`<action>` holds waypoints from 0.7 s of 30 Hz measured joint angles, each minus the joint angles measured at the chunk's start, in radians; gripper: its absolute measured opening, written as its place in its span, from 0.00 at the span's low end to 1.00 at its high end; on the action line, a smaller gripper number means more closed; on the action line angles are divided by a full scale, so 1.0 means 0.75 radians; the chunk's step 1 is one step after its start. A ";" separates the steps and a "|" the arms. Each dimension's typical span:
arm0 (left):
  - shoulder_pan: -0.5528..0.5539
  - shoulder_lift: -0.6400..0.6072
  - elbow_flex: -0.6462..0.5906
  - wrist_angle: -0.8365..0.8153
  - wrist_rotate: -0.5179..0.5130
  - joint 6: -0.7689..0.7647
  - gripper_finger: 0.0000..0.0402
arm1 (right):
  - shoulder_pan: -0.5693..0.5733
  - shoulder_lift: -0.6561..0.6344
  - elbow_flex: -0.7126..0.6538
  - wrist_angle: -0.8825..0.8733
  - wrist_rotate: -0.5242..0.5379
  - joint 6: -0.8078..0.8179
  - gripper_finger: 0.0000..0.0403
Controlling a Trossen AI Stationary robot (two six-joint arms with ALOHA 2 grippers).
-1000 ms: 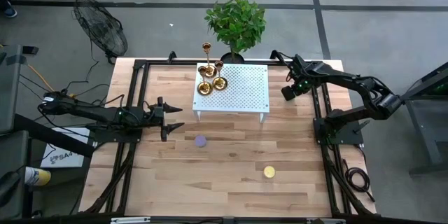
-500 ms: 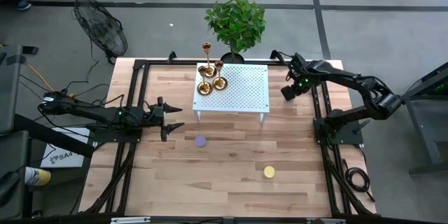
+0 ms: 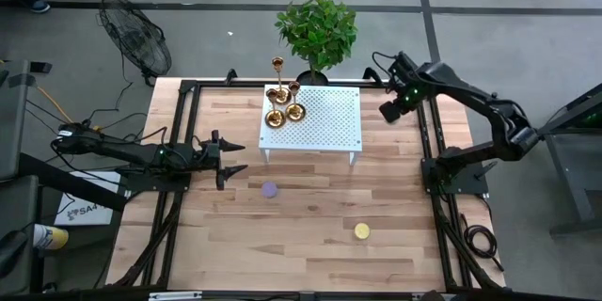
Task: Pick & Place candle stick holders
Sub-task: Put the blue scented candle on the shelf
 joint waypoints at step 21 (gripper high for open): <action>0.000 0.000 0.000 0.000 0.000 0.000 0.73 | 0.257 0.000 0.498 -0.304 -0.146 -0.614 0.00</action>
